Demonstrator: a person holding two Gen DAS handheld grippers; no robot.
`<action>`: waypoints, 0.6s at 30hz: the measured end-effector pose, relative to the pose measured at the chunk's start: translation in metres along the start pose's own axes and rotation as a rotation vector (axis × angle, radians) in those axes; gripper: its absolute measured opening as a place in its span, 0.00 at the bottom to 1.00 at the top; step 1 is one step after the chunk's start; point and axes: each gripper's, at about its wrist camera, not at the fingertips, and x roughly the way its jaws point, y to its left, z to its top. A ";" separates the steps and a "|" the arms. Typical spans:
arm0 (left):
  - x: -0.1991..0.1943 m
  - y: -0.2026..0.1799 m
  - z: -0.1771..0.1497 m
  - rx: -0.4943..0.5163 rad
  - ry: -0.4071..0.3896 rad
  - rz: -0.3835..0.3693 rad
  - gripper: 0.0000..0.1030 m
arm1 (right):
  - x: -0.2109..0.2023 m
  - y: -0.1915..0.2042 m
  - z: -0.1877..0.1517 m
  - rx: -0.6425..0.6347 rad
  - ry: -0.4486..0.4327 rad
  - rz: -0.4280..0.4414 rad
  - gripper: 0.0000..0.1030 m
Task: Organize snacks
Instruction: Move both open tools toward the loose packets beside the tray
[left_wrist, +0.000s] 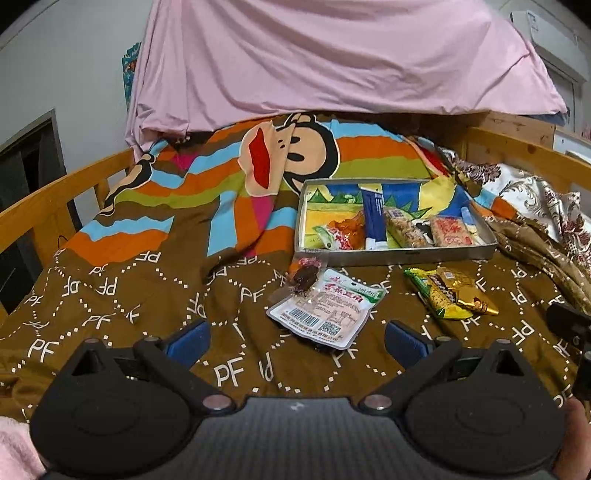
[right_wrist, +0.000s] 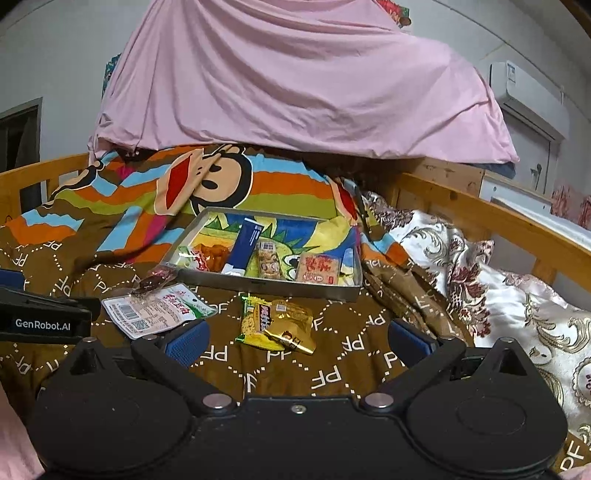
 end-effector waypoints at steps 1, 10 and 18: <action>0.002 0.000 0.000 0.000 0.010 0.002 0.99 | 0.002 -0.002 0.000 0.007 0.009 0.008 0.99; 0.023 0.003 0.003 -0.031 0.087 0.039 1.00 | 0.039 -0.018 0.009 0.076 0.110 0.032 0.99; 0.038 -0.003 0.005 -0.031 0.122 0.055 1.00 | 0.052 -0.018 0.007 0.084 0.157 0.049 0.99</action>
